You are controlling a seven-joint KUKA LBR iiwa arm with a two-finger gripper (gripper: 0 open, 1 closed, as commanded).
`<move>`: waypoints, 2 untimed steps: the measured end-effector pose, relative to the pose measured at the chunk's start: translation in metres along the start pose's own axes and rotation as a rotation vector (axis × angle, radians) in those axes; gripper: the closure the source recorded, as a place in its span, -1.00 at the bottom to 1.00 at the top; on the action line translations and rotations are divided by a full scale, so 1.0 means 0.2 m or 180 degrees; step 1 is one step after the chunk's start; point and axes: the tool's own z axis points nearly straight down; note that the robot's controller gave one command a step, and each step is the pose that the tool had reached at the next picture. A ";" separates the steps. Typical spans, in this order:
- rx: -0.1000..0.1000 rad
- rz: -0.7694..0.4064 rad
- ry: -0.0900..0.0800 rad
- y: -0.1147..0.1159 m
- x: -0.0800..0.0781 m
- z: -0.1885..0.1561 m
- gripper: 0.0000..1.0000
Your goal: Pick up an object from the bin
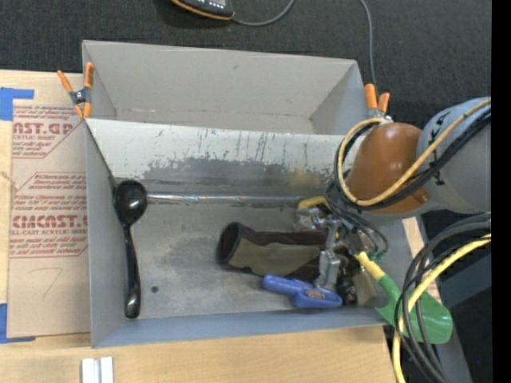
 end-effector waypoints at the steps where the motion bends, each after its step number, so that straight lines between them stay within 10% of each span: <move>1: 0.0000 0.0927 -0.0006 0.07 -0.04 0.03 1.00; 2: 0.0001 0.0928 -0.0006 0.07 -0.04 0.03 1.00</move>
Offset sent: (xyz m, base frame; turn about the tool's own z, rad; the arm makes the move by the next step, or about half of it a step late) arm 0.0000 0.0000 0.0000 0.0000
